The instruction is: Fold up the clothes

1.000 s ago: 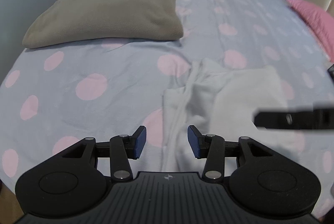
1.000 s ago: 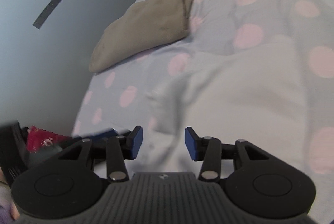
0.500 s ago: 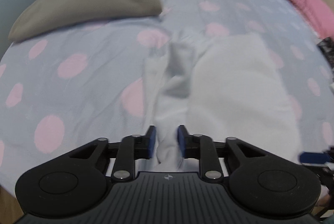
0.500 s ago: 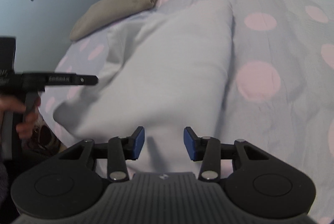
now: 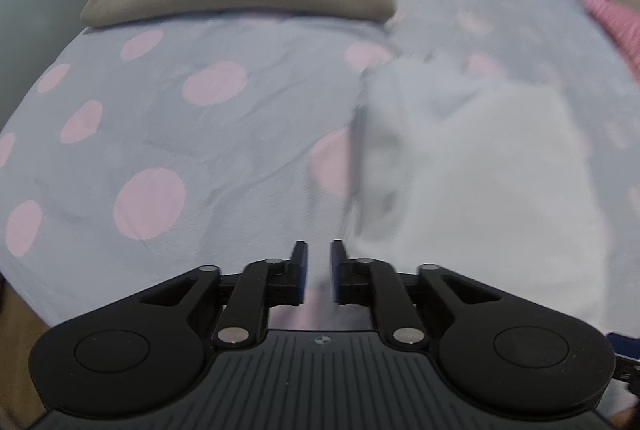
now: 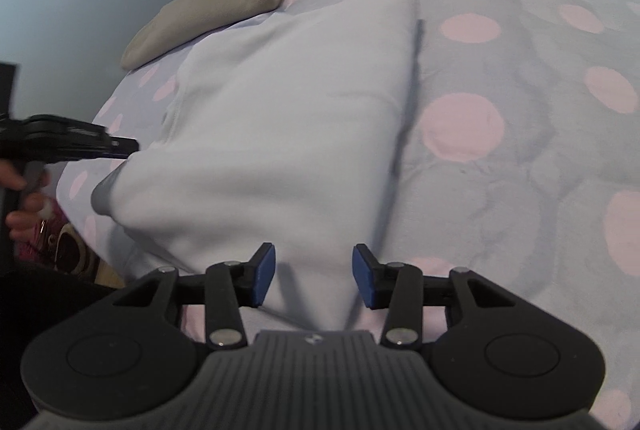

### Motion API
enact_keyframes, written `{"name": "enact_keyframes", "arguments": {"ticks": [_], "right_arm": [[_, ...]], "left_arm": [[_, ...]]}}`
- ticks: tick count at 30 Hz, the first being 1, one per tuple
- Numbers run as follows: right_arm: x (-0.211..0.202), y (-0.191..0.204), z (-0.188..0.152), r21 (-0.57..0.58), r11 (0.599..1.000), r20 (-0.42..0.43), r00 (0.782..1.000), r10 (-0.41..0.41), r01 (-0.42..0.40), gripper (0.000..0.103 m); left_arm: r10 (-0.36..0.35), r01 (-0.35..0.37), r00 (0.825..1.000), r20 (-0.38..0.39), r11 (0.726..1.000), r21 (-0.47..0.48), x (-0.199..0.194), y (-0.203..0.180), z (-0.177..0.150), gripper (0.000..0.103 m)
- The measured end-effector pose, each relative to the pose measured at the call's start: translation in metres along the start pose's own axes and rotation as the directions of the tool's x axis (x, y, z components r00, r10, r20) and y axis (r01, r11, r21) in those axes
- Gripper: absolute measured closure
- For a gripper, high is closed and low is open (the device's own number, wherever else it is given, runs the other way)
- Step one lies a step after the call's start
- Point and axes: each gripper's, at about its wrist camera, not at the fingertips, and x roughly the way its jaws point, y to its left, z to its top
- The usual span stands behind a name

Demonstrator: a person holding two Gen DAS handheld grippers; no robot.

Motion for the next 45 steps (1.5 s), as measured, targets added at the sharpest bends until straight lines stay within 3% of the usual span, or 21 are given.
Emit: {"name": "enact_keyframes", "arguments": {"ticks": [4, 8, 11, 13, 18, 22, 29, 35, 41, 45], "right_arm": [[-0.008, 0.004, -0.005, -0.032, 0.999, 0.016, 1.0, -0.003, 0.004, 0.05], [-0.001, 0.013, -0.012, -0.095, 0.995, -0.012, 1.0, -0.028, 0.027, 0.05], [0.011, 0.014, -0.017, -0.134, 0.989, -0.046, 0.997, -0.069, 0.063, 0.058], [0.019, 0.009, -0.021, -0.133, 0.988, -0.07, 0.993, -0.09, 0.08, 0.058], [0.022, 0.002, -0.021, -0.11, 0.99, -0.096, 0.991, -0.098, 0.087, 0.055], [0.01, 0.01, -0.023, -0.153, 0.981, -0.054, 0.99, -0.129, 0.119, 0.029], [-0.002, 0.027, -0.032, -0.275, 0.946, 0.021, 0.985, -0.174, 0.173, 0.023], [-0.006, 0.038, -0.044, -0.36, 0.903, 0.131, 0.971, -0.199, 0.234, 0.016], [0.007, 0.022, -0.042, -0.285, 0.933, 0.039, 0.975, -0.219, 0.221, 0.016], [0.015, 0.015, -0.046, -0.291, 0.927, 0.008, 0.97, -0.244, 0.236, 0.016]], "left_arm": [[-0.049, 0.048, 0.999, 0.024, 0.997, 0.052, -0.017, -0.015, -0.011, 0.083], [0.006, 0.0, 0.999, -0.035, 0.988, 0.152, -0.008, -0.034, -0.026, 0.084], [0.053, -0.037, 0.996, -0.077, 0.98, 0.196, 0.009, -0.037, -0.034, 0.084], [0.068, -0.045, 0.992, -0.105, 0.977, 0.21, 0.022, -0.038, -0.039, 0.084], [0.1, -0.074, 0.991, -0.092, 0.966, 0.249, 0.027, -0.046, -0.042, 0.084], [0.072, -0.062, 0.997, -0.041, 0.975, 0.213, 0.015, -0.041, -0.042, 0.083], [0.044, -0.044, 0.999, 0.005, 0.99, 0.132, 0.002, -0.029, -0.039, 0.076], [0.051, -0.051, 0.999, 0.004, 0.99, 0.135, 0.004, -0.029, -0.038, 0.072], [0.055, -0.055, 0.998, 0.003, 0.986, 0.157, 0.005, -0.03, -0.04, 0.072], [0.064, -0.062, 0.998, -0.005, 0.985, 0.164, 0.006, -0.031, -0.041, 0.072]]}}
